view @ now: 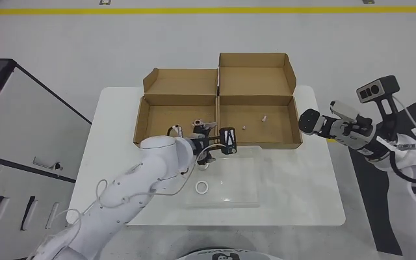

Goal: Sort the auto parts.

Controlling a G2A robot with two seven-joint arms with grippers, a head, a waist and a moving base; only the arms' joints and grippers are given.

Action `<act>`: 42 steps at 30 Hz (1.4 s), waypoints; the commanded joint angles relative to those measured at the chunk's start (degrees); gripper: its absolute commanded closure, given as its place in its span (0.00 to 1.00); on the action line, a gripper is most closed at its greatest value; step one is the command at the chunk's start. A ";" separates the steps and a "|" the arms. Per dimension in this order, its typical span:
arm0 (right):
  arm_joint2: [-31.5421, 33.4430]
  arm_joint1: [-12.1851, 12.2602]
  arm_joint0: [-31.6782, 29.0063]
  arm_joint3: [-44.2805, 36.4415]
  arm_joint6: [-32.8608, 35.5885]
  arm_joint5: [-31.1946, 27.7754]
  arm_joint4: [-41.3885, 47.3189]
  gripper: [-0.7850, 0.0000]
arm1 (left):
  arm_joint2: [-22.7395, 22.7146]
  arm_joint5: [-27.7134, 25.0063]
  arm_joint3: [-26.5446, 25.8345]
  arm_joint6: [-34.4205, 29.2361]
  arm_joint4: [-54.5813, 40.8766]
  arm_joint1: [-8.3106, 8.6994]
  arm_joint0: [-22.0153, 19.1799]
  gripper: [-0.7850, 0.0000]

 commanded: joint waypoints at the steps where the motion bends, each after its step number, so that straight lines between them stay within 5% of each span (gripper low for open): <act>1: 0.00 0.00 0.00 0.00 0.00 0.00 0.00 0.00 | 0.75 -0.03 -0.61 -0.05 1.44 0.07 0.71 0.00; 25: 0.00 0.00 0.00 0.00 0.00 0.00 0.00 0.00 | 6.36 5.44 -5.54 -7.16 5.75 -0.11 4.99 0.00; 42: 0.00 0.00 0.00 0.00 0.00 0.00 0.00 0.00 | 10.68 6.18 -4.76 -7.90 3.57 3.42 4.88 0.00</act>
